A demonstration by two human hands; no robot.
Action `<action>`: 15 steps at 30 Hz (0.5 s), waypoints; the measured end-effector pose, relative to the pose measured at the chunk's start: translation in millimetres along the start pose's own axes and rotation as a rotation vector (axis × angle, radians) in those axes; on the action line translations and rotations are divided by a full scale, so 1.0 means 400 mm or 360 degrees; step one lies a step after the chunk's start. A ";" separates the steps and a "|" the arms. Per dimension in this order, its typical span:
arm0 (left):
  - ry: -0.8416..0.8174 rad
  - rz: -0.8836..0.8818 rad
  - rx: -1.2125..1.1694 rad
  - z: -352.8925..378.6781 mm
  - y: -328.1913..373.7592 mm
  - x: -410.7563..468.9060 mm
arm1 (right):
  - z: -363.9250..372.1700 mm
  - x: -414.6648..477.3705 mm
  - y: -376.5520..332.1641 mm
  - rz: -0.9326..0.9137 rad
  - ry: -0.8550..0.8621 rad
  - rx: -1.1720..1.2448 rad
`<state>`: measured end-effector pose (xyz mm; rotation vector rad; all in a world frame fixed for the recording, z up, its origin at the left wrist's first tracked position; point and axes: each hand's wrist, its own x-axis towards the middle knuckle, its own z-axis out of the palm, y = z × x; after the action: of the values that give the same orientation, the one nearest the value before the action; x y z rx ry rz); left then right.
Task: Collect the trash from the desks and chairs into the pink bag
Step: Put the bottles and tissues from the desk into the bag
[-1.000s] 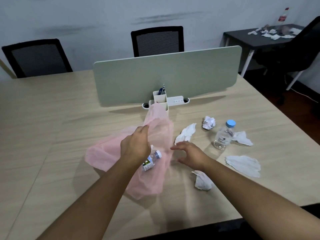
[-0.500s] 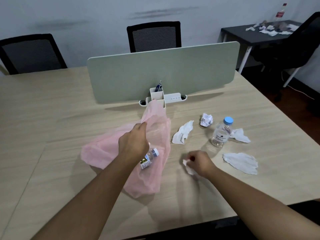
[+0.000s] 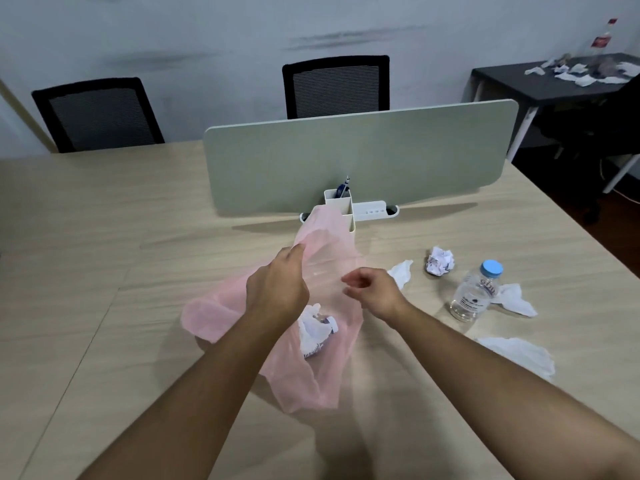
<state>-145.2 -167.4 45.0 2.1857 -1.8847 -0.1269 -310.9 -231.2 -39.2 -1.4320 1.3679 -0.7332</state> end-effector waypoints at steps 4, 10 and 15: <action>0.0024 -0.0042 -0.0060 0.016 0.000 0.010 | -0.073 0.047 0.074 0.0068 0.0265 -0.0389; -0.0006 -0.0085 -0.0025 0.042 -0.011 0.012 | -0.096 0.123 0.196 0.0184 -0.0110 -0.1205; -0.0033 -0.0092 -0.0007 0.062 0.001 0.016 | -0.074 0.100 0.247 0.0003 -0.0071 -0.1361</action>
<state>-150.2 -177.2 21.9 2.2454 -1.8307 -0.1648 -367.0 -264.8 -128.6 -2.0707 1.7413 -0.0775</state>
